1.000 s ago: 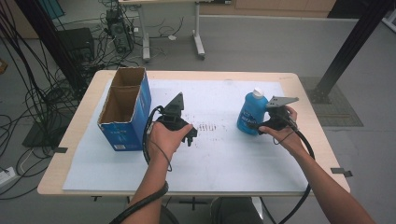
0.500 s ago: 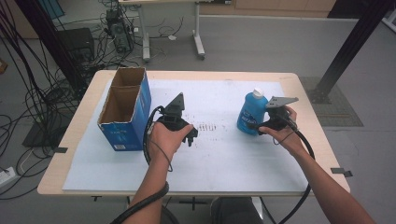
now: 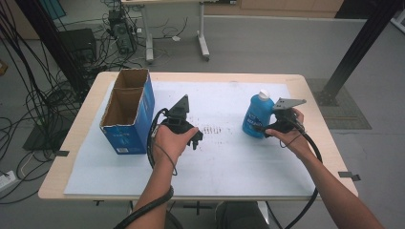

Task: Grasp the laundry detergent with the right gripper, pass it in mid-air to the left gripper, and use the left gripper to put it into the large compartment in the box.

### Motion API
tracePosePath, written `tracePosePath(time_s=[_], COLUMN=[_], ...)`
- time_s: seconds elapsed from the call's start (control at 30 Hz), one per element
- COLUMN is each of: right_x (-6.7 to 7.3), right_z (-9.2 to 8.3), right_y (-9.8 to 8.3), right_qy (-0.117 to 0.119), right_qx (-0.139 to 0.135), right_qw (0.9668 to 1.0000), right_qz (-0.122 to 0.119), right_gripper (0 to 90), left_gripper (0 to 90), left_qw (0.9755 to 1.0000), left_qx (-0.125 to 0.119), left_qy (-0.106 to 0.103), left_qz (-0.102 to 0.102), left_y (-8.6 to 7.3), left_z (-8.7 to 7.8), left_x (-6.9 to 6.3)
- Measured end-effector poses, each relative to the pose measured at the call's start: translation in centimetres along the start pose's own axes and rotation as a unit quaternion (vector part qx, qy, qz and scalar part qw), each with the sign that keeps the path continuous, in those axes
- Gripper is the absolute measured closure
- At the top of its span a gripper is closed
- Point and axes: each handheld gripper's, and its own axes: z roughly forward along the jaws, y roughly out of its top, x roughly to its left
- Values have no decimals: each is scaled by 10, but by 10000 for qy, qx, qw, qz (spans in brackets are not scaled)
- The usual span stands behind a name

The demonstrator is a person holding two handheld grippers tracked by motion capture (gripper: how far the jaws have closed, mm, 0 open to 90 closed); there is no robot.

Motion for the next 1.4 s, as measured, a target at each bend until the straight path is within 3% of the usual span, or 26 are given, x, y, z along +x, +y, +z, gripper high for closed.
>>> tracePosePath(time_s=[1.4], right_x=[2], right_z=[1], right_y=[0], right_qy=[39], right_qx=[-98], right_qw=[9999], right_qz=[-63], right_gripper=[24], left_gripper=[60], left_qw=[10000], left_qx=[12], left_qy=[-9], left_qz=[10], left_y=[0], left_z=[1], left_x=[-1])
